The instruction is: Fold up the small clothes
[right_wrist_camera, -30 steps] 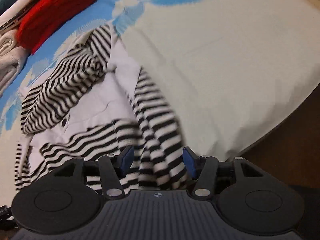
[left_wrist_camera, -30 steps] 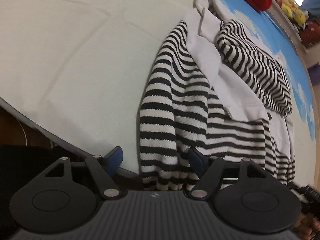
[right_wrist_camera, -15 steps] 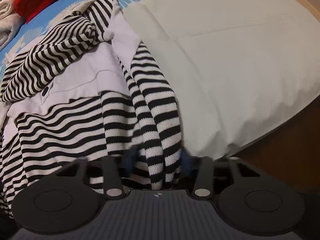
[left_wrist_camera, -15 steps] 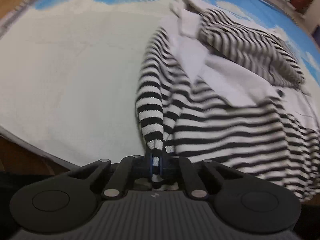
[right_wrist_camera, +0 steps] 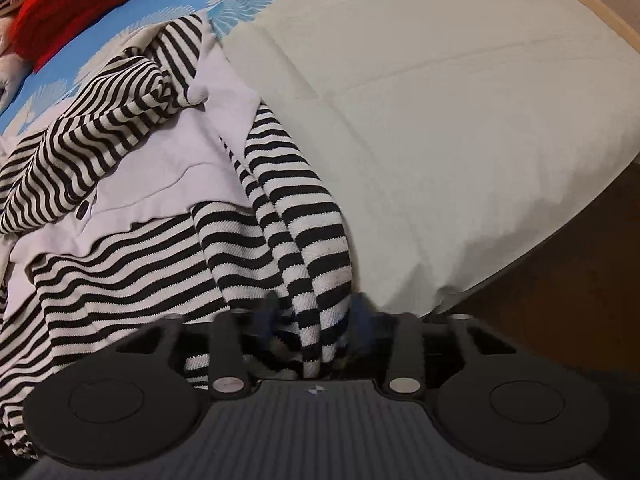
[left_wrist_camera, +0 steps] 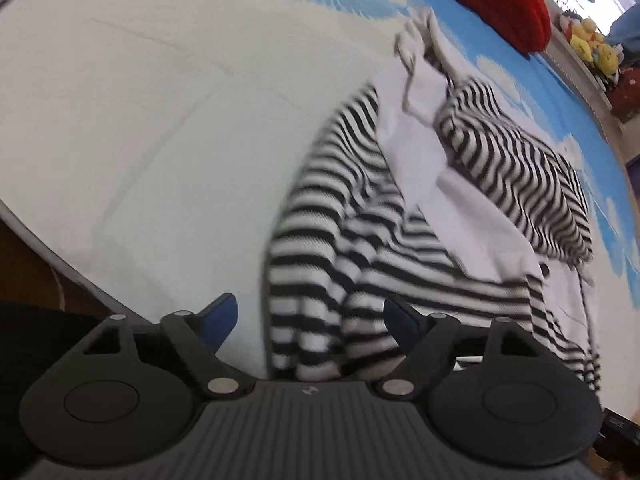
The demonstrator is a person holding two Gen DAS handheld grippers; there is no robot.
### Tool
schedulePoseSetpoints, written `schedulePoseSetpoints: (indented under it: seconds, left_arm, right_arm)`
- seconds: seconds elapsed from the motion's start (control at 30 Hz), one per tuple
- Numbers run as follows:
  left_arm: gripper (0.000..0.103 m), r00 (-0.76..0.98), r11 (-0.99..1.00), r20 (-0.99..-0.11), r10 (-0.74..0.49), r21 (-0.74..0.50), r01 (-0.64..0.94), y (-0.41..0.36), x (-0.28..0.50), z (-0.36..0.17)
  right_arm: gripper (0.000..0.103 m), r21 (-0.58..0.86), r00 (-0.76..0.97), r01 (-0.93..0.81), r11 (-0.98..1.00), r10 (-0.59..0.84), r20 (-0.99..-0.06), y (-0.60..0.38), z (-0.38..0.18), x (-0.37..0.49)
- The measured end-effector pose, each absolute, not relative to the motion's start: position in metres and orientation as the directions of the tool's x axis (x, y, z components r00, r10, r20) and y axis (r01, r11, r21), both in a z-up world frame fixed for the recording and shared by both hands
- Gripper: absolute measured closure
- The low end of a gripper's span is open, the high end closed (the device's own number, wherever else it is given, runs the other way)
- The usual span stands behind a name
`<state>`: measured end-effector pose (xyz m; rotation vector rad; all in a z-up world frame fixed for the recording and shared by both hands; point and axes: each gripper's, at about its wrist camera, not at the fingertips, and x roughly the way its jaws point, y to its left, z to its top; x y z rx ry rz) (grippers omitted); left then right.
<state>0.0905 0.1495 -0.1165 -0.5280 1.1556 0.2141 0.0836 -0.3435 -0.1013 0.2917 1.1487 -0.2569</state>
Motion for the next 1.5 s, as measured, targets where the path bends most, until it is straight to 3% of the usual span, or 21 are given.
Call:
schedulePoseSetpoints:
  seconds: [0.07,0.17,0.23,0.3,0.33,0.37,0.47,0.57,0.63,0.67,0.7,0.77,0.8,0.83,1.03,1.17,1.2,1.23,1.27,1.43,1.5]
  left_arm:
    - [0.019,0.362,0.879,-0.925,-0.114,-0.264,-0.398,0.142,0.094,-0.124]
    - [0.021,0.364,0.942,-0.931,-0.030,-0.149,-0.302,0.123,0.098,-0.121]
    - [0.032,0.370,0.962,-0.929,0.013,-0.089,-0.257,0.114,0.098,-0.121]
    - [0.086,0.400,0.974,-0.916,0.030,-0.064,-0.219,0.110,0.097,-0.119]
    - [0.094,0.415,0.976,-0.909,0.022,-0.069,-0.204,0.108,0.096,-0.115]
    - [0.096,0.426,0.976,-0.904,0.033,-0.063,-0.208,0.107,0.095,-0.112]
    - [0.096,0.458,0.965,-0.885,0.076,-0.051,-0.258,0.113,0.091,-0.102]
    - [0.095,0.443,0.952,-0.896,0.038,-0.103,-0.289,0.121,0.092,-0.103]
    - [0.088,0.400,0.948,-0.916,-0.010,-0.136,-0.288,0.121,0.096,-0.111]
    - [0.076,0.378,0.947,-0.926,-0.027,-0.144,-0.287,0.121,0.097,-0.116]
    - [0.067,0.372,0.946,-0.928,-0.029,-0.145,-0.289,0.121,0.096,-0.117]
    - [0.059,0.371,0.946,-0.928,-0.023,-0.141,-0.293,0.122,0.096,-0.118]
    - [0.054,0.370,0.945,-0.929,-0.021,-0.140,-0.297,0.123,0.097,-0.117]
    - [0.052,0.367,0.942,-0.930,-0.022,-0.143,-0.304,0.124,0.097,-0.118]
    - [0.046,0.358,0.945,-0.934,-0.010,-0.125,-0.302,0.123,0.095,-0.118]
    - [0.046,0.364,0.944,-0.931,-0.009,-0.128,-0.305,0.123,0.094,-0.118]
    - [0.046,0.369,0.941,-0.929,-0.010,-0.133,-0.311,0.124,0.094,-0.117]
    - [0.046,0.376,0.940,-0.927,-0.010,-0.136,-0.312,0.125,0.093,-0.115]
    - [0.046,0.381,0.940,-0.924,-0.011,-0.139,-0.311,0.125,0.093,-0.114]
    - [0.043,0.377,0.936,-0.926,-0.030,-0.158,-0.315,0.125,0.093,-0.113]
    - [0.036,0.355,0.936,-0.934,-0.037,-0.157,-0.315,0.126,0.094,-0.116]
  right_arm:
    - [0.050,0.087,0.377,0.342,0.936,-0.052,-0.925,-0.342,-0.103,0.084]
    - [0.050,0.064,0.335,0.336,0.940,-0.055,-0.941,-0.339,-0.111,0.083]
    - [0.050,0.055,0.332,0.327,0.943,-0.060,-0.941,-0.336,-0.112,0.082]
    - [0.053,0.042,0.338,0.307,0.951,-0.067,-0.939,-0.332,-0.112,0.082]
    - [0.072,0.045,0.343,0.298,0.953,-0.063,-0.937,-0.331,-0.111,0.082]
    - [0.083,0.058,0.356,0.288,0.956,-0.050,-0.933,-0.330,-0.109,0.081]
    - [0.088,0.084,0.425,0.274,0.958,-0.043,-0.904,-0.329,-0.098,0.077]
    - [0.088,0.134,0.479,0.297,0.945,-0.027,-0.878,-0.335,-0.088,0.074]
    - [0.087,0.143,0.473,0.326,0.934,-0.031,-0.880,-0.339,-0.091,0.074]
    - [0.085,0.143,0.457,0.341,0.929,-0.030,-0.889,-0.341,-0.094,0.075]
    - [0.079,0.137,0.431,0.348,0.927,-0.029,-0.902,-0.342,-0.098,0.076]
    - [0.072,0.105,0.364,0.345,0.933,-0.030,-0.931,-0.339,-0.109,0.077]
    - [0.064,0.090,0.345,0.336,0.937,-0.033,-0.938,-0.337,-0.114,0.077]
    - [0.059,0.072,0.344,0.330,0.941,-0.049,-0.938,-0.335,-0.114,0.077]
    - [0.058,0.050,0.339,0.323,0.945,-0.066,-0.938,-0.333,-0.111,0.078]
    - [0.059,0.043,0.347,0.306,0.951,-0.070,-0.935,-0.333,-0.109,0.076]
    - [0.064,0.053,0.351,0.298,0.953,-0.058,-0.934,-0.332,-0.108,0.076]
    - [0.078,0.059,0.358,0.295,0.954,-0.053,-0.932,-0.331,-0.108,0.077]
    - [0.084,0.074,0.371,0.293,0.953,-0.043,-0.928,-0.331,-0.106,0.076]
    - [0.086,0.124,0.437,0.304,0.945,-0.022,-0.899,-0.334,-0.096,0.076]
    - [0.084,0.119,0.425,0.308,0.944,-0.025,-0.905,-0.334,-0.098,0.077]
